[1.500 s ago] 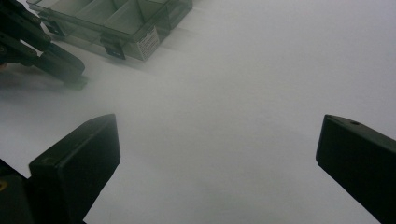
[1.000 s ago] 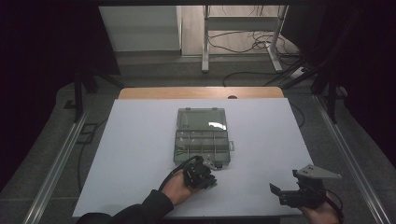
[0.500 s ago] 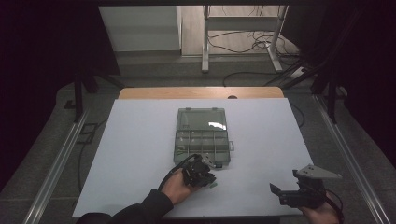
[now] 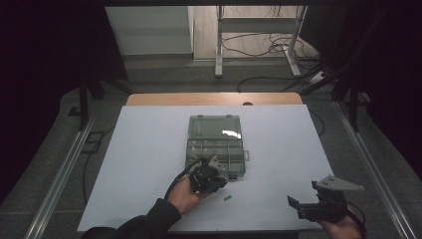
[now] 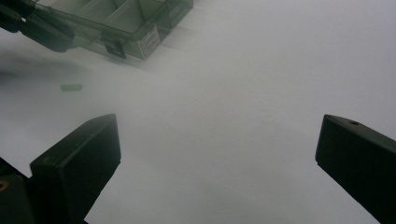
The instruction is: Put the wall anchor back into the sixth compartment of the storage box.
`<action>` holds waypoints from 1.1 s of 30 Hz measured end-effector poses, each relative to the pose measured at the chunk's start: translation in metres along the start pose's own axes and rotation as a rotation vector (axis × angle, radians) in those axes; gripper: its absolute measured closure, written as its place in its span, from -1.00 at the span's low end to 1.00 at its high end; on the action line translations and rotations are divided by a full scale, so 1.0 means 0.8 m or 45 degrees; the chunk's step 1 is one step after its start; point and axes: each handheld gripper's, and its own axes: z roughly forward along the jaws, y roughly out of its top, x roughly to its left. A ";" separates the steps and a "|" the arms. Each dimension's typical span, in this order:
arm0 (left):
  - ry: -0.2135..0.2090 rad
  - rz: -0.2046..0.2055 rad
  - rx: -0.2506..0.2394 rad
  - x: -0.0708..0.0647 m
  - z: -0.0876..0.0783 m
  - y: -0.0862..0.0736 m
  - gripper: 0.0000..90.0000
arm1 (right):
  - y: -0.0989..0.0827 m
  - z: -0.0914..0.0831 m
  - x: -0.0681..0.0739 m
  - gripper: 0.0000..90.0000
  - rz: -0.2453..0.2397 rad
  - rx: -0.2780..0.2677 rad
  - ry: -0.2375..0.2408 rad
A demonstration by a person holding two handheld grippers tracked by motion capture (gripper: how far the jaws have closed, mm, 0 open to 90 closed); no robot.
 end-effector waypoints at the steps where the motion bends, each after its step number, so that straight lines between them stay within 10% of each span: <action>1: 0.000 -0.002 0.000 0.001 -0.002 0.000 0.88 | 0.000 0.000 0.000 -0.99 0.000 -0.001 0.000; 33: 0.119 -0.112 -0.090 0.051 -0.066 -0.010 0.88 | 0.000 0.000 -0.001 -0.99 0.003 -0.005 0.002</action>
